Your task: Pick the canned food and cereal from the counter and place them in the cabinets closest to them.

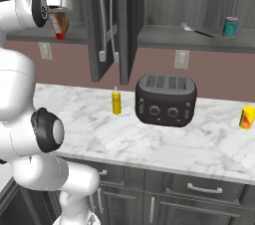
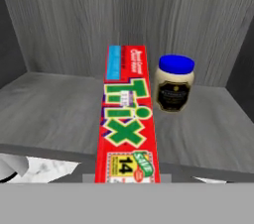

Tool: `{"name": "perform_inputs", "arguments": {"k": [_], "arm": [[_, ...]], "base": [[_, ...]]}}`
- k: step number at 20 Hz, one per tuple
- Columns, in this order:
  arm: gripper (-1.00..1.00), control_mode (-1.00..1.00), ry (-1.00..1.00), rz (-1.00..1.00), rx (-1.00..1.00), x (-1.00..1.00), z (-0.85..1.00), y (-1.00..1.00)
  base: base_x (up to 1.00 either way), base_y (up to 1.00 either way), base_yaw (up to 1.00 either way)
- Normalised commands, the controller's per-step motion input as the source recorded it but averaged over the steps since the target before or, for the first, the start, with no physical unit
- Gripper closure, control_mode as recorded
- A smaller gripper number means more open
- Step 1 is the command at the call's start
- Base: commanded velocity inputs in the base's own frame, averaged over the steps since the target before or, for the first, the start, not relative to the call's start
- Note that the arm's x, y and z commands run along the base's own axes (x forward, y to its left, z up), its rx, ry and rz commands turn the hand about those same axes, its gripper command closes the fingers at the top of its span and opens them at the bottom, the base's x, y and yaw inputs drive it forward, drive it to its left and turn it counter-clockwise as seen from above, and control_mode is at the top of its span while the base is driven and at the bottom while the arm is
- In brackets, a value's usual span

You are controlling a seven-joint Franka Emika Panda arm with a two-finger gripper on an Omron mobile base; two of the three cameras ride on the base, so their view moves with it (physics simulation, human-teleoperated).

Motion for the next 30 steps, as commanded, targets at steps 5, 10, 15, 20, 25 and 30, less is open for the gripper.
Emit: {"name": "perform_inputs", "arguments": {"k": [5,10,15,20,25,30], "arm": [[1.0,-1.0,-0.04,0.0,0.0,0.3,-0.04,0.03],[1.0,-1.0,-0.02,0.0,0.0,0.3,-0.03,0.04],[1.0,-1.0,-0.01,0.0,0.0,0.35,0.0,0.06],[1.0,-1.0,0.0,0.0,0.0,0.35,0.0,0.09],[1.0,-1.0,0.0,-0.03,0.0,0.37,0.0,0.08],[1.0,-1.0,0.0,-0.03,0.0,0.33,-0.01,0.03]], "base": [[0.0,0.0,0.0],[0.0,0.0,0.0],[0.0,0.0,0.0],[0.0,0.0,0.0],[0.0,0.0,0.0],[0.0,0.0,0.0]]}}
